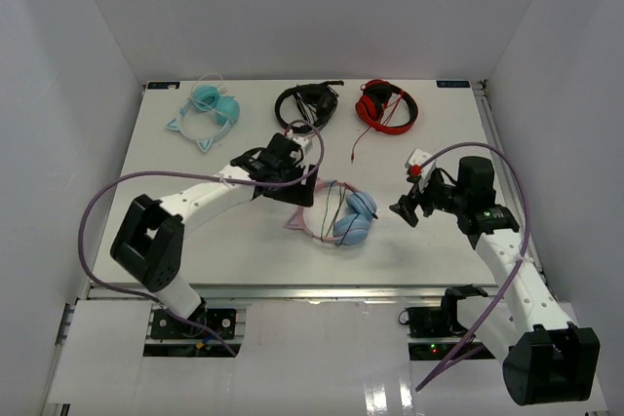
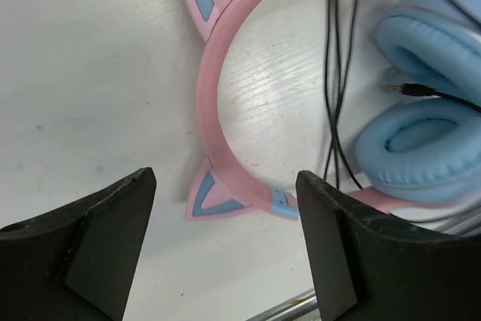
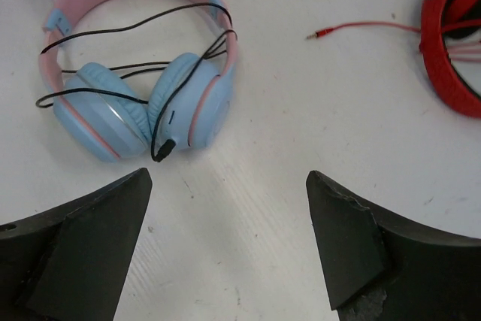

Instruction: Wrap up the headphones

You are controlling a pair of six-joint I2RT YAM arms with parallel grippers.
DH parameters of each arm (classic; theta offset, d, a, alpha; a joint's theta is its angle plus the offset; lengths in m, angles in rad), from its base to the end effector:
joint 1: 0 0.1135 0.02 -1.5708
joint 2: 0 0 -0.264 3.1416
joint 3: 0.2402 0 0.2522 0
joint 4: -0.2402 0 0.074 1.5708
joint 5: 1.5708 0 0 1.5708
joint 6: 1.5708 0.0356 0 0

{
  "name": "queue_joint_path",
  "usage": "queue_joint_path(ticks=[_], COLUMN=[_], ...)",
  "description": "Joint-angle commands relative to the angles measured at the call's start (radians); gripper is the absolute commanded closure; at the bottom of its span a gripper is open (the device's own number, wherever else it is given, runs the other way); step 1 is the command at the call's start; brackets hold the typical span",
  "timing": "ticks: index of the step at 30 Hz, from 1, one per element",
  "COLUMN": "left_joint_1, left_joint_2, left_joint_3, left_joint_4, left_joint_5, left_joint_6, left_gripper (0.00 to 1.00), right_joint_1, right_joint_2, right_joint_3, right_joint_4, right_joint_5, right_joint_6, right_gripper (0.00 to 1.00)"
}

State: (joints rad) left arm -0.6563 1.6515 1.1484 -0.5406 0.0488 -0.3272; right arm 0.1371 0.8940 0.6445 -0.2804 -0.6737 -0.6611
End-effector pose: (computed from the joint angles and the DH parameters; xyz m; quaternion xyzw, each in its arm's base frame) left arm 0.2682 -0.2088 0.2164 0.1644 0.9511 -0.1437 0.2184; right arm 0.1898 0.0486 0.2655 -0.4696 0.6906 0.1554 0.5276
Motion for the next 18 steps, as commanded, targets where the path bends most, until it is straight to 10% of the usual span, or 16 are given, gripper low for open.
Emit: queue_joint_path(ticks=[1, 11, 18], left_joint_1=[0.001, 0.004, 0.005], left_joint_2=[-0.235, -0.887, -0.916], left_joint_3=[-0.050, -0.534, -0.554], left_joint_4=[0.047, 0.330, 0.332], left_joint_5=[-0.014, 0.073, 0.056], left_joint_6=[0.048, 0.150, 0.165], left_gripper=[0.12, 0.02, 0.02], right_joint_1=[-0.066, -0.095, -0.097], right_joint_2=[0.029, 0.019, 0.024], right_joint_3=[0.060, 0.026, 0.006], right_joint_4=[0.049, 0.182, 0.194], right_joint_5=[0.102, 0.540, 0.492], right_joint_6=[0.298, 0.590, 0.580], right_gripper=[0.10, 0.10, 0.10])
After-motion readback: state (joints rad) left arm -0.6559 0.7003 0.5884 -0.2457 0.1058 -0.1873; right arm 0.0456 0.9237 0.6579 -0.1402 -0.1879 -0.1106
